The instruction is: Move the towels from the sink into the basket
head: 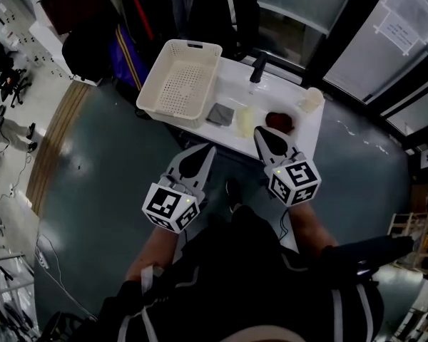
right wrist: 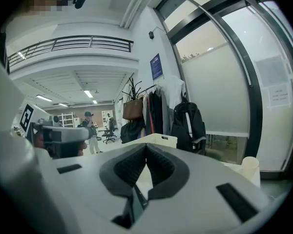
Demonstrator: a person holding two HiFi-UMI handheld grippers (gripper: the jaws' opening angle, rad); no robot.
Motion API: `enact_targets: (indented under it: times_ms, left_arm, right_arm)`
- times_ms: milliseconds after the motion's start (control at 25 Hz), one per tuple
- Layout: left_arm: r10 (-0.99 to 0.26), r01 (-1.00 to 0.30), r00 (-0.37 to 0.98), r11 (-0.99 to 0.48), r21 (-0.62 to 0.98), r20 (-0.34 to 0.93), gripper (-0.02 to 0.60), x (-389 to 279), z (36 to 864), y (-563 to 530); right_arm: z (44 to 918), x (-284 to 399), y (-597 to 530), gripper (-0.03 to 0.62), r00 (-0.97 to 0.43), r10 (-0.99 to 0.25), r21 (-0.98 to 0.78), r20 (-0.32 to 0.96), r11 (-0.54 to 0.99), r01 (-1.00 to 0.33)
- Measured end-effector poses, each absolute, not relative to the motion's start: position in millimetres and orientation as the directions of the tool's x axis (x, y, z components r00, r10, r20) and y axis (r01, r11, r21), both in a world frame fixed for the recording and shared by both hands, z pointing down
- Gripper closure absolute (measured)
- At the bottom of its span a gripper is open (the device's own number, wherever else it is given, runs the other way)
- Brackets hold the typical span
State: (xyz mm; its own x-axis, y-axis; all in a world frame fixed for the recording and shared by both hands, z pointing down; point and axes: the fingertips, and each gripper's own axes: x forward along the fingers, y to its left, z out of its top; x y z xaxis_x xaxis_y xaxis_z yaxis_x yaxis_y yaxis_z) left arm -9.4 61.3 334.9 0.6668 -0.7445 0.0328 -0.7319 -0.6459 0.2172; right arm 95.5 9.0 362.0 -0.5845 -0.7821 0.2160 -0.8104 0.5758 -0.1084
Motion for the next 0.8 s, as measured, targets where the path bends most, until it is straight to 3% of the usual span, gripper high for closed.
enact_targets:
  times_ms: [520,800]
  left_arm:
    - [-0.823,-0.818,0.563,-0.541,0.193,0.078,0.580,-24.6,343.4,-26.3]
    - [-0.834,-0.846,0.526,-0.495,0.198,0.164,0.580,-19.3,368.0,-68.1]
  right_arm:
    - [379.1,76.2,-82.6,0.591,-0.667,-0.708,-0.114,0.235,0.661,-0.742]
    - [409.1,85.0,-121.8,0.589,-0.673,-0.677,-0.098,0.297,0.679,-0.727]
